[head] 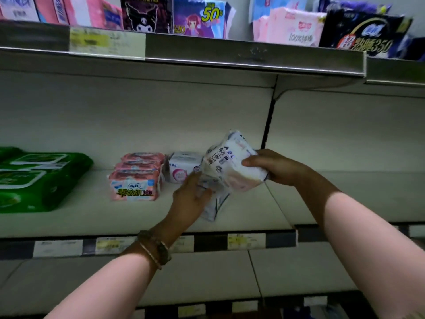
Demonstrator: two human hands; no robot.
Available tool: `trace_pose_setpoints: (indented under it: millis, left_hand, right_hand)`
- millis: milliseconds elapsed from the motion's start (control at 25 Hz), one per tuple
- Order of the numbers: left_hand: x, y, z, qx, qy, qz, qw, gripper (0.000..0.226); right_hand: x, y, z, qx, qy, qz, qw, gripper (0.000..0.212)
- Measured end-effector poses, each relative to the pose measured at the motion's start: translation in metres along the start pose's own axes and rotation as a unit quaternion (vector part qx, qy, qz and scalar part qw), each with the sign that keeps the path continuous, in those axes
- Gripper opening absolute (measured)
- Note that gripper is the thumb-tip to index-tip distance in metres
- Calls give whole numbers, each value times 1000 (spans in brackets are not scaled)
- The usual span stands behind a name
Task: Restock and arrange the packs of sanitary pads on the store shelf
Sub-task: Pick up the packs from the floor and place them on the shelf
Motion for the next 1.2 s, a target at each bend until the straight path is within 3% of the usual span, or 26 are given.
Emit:
trace_pose_setpoints:
  millis: [120, 200, 320, 400, 520, 680, 880, 1120, 1200]
  left_hand:
    - [21, 17, -22, -52, 26, -275, 960, 53]
    - [19, 32, -29, -84, -26, -357, 930, 55]
    - [8, 50, -43, -110, -107, -352, 923, 46]
    - [11, 46, -55, -89, -70, -369, 923, 26]
    - [21, 35, -71, -52, 18, -406, 912, 12]
    - [9, 58, -94, -61, 38, -397, 915, 19]
    - [-70, 102, -137, -29, -15, -353, 935, 46]
    - [-165, 142, -200, -2, -66, -373, 925, 32]
    - [-182, 153, -216, 10, -68, -374, 925, 27]
  right_hand:
    - [-24, -1, -17, -18, -57, 82, 995, 62]
    - [-39, 2, -22, -41, -67, 103, 992, 61]
    - [-60, 2, -22, -49, -95, 87, 990, 44]
    - [-64, -1, -26, -49, -70, 38, 996, 32]
    - [-64, -16, -42, -9, -25, -18, 999, 38]
    - [-67, -29, -77, 33, 12, -84, 996, 23]
    - [-51, -5, -174, 56, 70, -46, 995, 7]
    - [-44, 33, -284, 62, 94, -7, 994, 24]
    - [-45, 43, -311, 75, 96, 19, 992, 18]
Point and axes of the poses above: each hand's wrist, its own z-axis towards the middle knuckle, its own x-axis out of the back of the hand, y = z × x, the point moved 9 cm from there along z, towards the middle knuckle, and after that the axes turned 15 degrees about -y, right-handed, at the moved point
